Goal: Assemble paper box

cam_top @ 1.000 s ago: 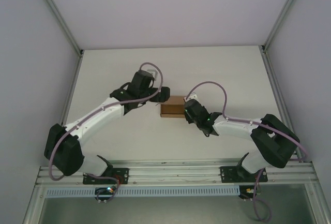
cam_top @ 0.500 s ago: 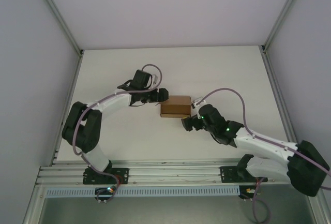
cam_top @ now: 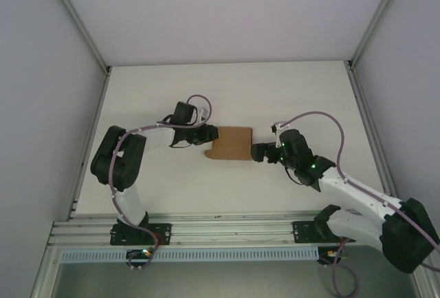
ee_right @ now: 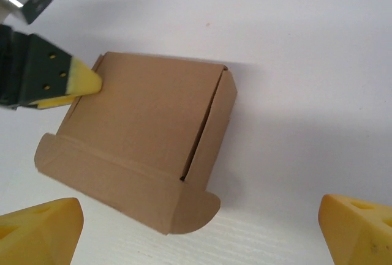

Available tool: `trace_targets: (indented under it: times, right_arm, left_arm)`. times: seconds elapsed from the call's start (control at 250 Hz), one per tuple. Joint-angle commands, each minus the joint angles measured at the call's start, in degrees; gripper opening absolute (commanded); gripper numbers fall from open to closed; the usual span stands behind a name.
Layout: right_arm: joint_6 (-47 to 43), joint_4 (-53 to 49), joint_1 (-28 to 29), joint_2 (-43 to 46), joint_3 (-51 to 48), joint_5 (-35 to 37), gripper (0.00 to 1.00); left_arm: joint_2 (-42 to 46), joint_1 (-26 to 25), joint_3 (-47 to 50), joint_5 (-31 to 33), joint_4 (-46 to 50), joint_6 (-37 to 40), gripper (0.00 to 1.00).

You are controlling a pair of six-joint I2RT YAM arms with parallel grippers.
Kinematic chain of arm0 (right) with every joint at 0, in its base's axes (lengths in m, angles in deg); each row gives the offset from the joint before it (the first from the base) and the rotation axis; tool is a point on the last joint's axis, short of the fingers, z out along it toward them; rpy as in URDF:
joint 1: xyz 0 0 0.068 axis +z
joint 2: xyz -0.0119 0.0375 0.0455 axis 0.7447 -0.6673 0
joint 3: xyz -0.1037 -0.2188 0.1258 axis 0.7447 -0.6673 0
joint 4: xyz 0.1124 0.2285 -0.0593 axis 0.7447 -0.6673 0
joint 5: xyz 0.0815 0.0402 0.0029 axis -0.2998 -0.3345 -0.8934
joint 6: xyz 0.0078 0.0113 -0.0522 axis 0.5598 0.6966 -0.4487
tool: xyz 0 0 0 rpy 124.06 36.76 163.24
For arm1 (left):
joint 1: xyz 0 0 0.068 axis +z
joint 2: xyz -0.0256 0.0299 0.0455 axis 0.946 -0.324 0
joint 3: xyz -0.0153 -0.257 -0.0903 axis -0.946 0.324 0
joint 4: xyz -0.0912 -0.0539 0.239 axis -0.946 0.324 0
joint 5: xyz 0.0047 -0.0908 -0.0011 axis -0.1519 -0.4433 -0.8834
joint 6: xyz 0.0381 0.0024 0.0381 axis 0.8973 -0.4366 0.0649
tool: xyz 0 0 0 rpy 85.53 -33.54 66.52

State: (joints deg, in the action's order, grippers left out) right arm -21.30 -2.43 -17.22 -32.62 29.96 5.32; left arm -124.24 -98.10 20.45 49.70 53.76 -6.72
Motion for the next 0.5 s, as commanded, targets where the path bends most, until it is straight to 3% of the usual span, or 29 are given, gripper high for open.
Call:
trace_targets:
  times: [0.0, 0.076, 0.499]
  right_arm:
    - [4.27, -0.14, -1.31, -4.26, 3.28, -5.56, 1.00]
    - [6.32, 0.10, -2.53, -7.93, 5.34, -7.83, 1.00]
    - [14.40, 9.65, -6.89, -29.34, 14.57, -26.07, 0.99]
  left_arm:
    - [-1.23, 1.96, 3.70, -2.78, -5.67, -3.20, 0.31]
    - [-1.40, 2.81, 5.43, -4.19, -9.18, -4.48, 0.23]
    - [-2.76, 6.76, 13.88, -7.75, -23.91, -9.58, 0.22]
